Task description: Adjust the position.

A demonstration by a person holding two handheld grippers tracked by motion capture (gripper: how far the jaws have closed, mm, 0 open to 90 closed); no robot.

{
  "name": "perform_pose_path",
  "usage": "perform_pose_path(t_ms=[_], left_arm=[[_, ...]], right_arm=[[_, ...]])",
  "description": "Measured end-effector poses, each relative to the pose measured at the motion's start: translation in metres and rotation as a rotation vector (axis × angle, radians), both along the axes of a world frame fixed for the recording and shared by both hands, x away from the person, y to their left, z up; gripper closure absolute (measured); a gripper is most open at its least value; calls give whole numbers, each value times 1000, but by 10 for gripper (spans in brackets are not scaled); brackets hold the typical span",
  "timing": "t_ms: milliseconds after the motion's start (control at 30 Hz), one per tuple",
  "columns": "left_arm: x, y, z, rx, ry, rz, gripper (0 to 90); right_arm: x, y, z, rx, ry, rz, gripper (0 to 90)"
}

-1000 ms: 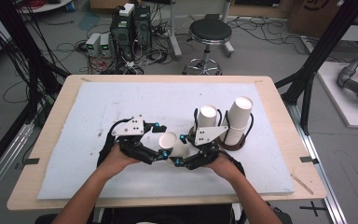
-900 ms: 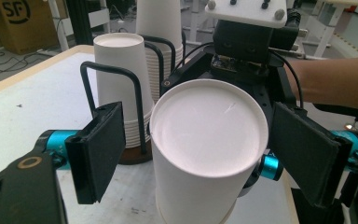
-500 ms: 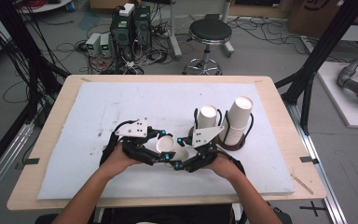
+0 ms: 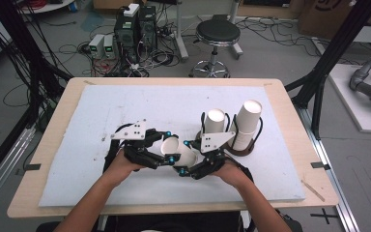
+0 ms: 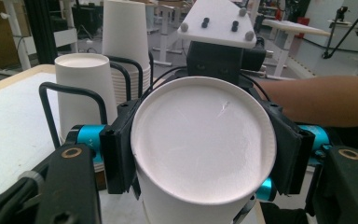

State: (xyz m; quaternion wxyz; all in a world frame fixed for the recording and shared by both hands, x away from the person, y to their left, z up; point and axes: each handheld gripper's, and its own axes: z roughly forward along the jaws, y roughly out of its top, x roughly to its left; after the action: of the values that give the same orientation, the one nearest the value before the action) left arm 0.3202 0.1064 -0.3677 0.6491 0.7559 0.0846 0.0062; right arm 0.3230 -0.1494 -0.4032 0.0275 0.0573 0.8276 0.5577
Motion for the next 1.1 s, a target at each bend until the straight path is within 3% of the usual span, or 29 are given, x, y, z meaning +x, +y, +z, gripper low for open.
perform_pose_path(t_ms=[133,200,267,400,467,600,667,700,767,833,967,1100], left_arm=[[0,-1,-2,36,15,3,349],[-1,-2,-1,69,5,28,281],[0,-1,-1,71,14,34,242],[1,-1,-2,86,17,26,249],[1,-1,-4,83,12,-4,350],[2,2,-2,63,3,-27,360],[2,6,-1,45,-3,-19,359],[2,7,0,28,-2,-17,359],[2,10,2,-11,-5,-25,359],[2,11,3,-43,-2,-32,359],[2,11,2,-32,0,-38,361],[3,10,0,15,6,-29,360]], right_arm=[[1,-4,1,-27,-18,9,335],[1,-4,1,-55,-29,7,345],[2,-5,0,-71,-27,7,352],[2,-4,-1,-96,-29,10,355],[1,-3,-1,-106,-27,15,355],[-1,-2,-1,-85,-14,8,293],[-1,-2,0,-30,10,-4,232],[0,-3,0,-2,25,-10,178],[0,-5,1,28,39,-26,174],[0,-5,-1,27,55,-30,175],[0,-6,-1,23,31,1,247],[2,-11,0,0,2,6,308]])
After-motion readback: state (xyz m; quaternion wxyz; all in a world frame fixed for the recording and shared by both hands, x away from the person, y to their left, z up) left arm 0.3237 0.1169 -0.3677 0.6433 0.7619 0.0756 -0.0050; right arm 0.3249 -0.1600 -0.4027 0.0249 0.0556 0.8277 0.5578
